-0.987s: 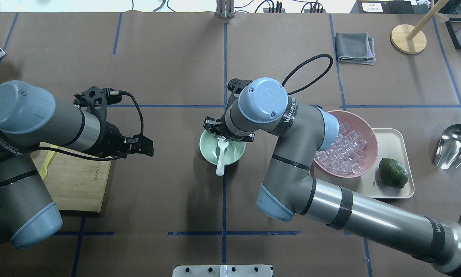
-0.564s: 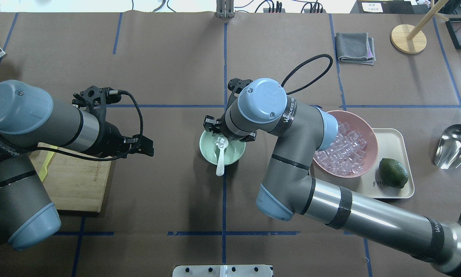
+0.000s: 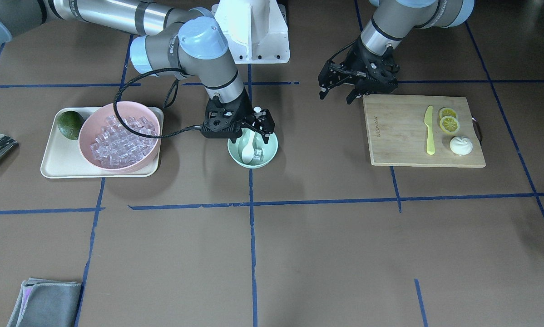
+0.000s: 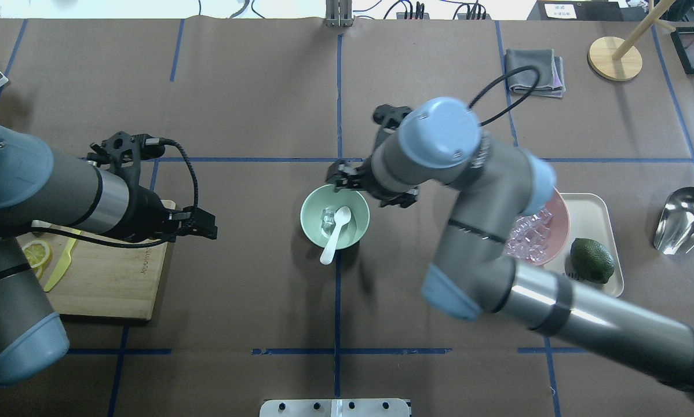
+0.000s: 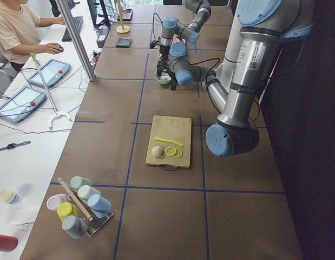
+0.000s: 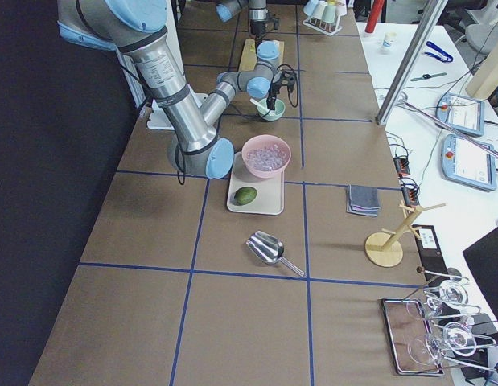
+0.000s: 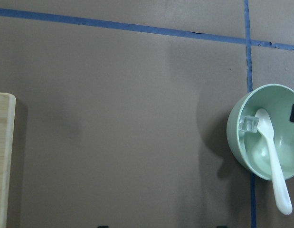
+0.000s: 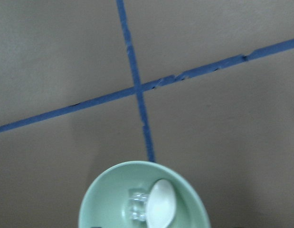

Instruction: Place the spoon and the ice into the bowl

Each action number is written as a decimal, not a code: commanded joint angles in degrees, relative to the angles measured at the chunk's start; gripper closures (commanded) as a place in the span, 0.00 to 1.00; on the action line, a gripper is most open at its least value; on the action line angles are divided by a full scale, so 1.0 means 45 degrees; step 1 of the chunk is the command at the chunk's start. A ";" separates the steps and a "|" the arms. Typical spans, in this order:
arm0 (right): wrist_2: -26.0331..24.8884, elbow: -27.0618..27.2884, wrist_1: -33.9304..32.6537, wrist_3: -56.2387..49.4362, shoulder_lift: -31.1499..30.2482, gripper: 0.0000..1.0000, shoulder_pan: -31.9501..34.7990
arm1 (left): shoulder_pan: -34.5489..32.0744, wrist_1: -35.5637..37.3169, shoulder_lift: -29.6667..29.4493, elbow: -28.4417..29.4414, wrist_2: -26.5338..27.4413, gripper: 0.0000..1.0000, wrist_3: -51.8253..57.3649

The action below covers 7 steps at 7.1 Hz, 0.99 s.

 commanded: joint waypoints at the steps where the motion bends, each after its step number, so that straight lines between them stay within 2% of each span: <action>1: 0.2843 0.2719 -0.0374 -0.2661 -0.3225 0.02 0.2591 | -0.0385 -0.0024 0.1413 -0.0407 -0.0094 0.19 0.1652; 2: 0.3958 0.3426 -0.0374 -0.4613 -0.4788 0.02 0.3938 | -0.0850 -0.0023 0.2311 -0.0621 -0.0113 0.19 0.2884; 3: 0.4936 0.3646 -0.0374 -0.6585 -0.6119 0.02 0.5324 | -0.1724 0.0015 0.3248 -0.0778 -0.0655 0.19 0.4579; 5: 0.5258 0.3629 -0.0393 -1.1502 -0.8756 0.01 0.7340 | -0.4007 0.0054 0.4735 -0.0644 -0.2022 0.19 0.8189; 6: 0.5258 0.3396 -0.0645 -1.3693 -0.9503 0.01 0.8298 | -0.5217 0.0093 0.5419 -0.0334 -0.2298 0.19 1.0220; 7: 0.5161 0.3220 -0.1827 -1.5880 -0.9704 0.01 0.9332 | -0.6428 0.0094 0.5832 0.0385 -0.2514 0.19 1.2348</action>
